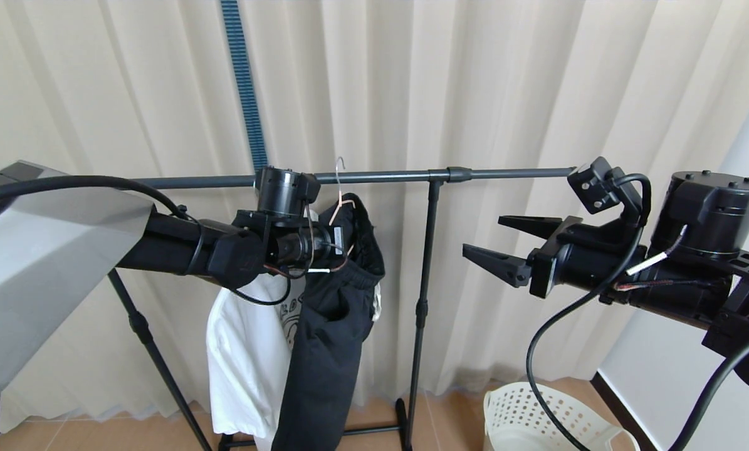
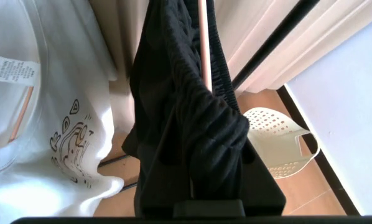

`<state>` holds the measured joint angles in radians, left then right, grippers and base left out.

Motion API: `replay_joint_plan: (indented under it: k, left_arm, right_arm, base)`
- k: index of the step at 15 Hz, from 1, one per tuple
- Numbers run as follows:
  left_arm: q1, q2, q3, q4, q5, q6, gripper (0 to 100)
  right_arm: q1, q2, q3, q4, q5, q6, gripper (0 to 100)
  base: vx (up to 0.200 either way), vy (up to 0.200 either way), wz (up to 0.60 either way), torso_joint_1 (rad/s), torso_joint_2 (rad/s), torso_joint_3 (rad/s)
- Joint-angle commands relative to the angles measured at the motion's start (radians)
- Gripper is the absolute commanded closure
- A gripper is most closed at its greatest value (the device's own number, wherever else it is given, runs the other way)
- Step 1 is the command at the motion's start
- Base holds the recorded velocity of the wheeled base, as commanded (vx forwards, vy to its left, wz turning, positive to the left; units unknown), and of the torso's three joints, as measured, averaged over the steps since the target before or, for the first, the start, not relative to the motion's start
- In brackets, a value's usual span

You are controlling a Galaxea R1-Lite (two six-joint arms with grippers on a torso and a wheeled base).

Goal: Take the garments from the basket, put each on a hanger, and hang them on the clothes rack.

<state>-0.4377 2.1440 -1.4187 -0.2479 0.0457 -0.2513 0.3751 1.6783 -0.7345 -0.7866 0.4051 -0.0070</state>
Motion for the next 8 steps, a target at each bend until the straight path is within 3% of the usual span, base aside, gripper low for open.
replay_joint_plan:
  k: [1,8]
  left_arm:
    - [0.005,0.028,-0.003,-0.001,0.000,0.000,100]
    - [0.014,0.043,-0.008,-0.001,0.000,0.000,100]
  right_arm:
    - [0.001,0.001,0.001,0.000,0.000,-0.001,0]
    - [0.001,0.012,0.000,0.000,0.001,-0.007,0]
  base:
    - [0.000,0.000,0.00,0.000,0.00,0.000]
    - [0.000,0.000,0.00,0.000,0.00,0.000]
